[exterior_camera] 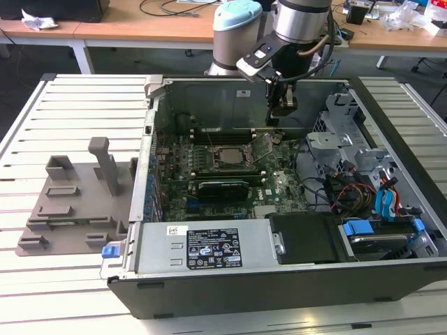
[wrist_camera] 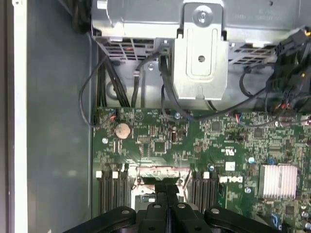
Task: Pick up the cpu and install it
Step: 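Close the cpu cover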
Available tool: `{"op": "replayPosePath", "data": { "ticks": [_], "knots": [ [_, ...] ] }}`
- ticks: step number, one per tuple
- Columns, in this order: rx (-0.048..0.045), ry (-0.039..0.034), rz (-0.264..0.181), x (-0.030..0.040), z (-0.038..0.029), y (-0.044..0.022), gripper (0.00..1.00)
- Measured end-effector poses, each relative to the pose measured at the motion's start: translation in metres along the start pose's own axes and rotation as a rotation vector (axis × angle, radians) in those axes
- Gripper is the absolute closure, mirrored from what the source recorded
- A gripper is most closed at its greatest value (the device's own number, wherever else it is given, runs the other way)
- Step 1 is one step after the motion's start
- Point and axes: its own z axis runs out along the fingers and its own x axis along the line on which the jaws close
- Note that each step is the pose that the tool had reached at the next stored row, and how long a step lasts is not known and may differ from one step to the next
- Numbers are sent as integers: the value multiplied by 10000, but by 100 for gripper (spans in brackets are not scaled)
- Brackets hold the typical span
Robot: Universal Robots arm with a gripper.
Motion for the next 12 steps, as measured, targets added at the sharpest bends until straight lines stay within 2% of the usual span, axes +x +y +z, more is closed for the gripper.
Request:
{"op": "replayPosePath", "data": {
  "ticks": [8, 9, 11, 12],
  "knots": [
    [26, -1, 0, -4, -3, 171, 89],
    [27, -1, -1, -4, 1, 203, 89],
    [30, -3, 0, -5, 12, 224, 89],
    [32, -1, 0, -5, 38, 238, 89]
  ]
}}
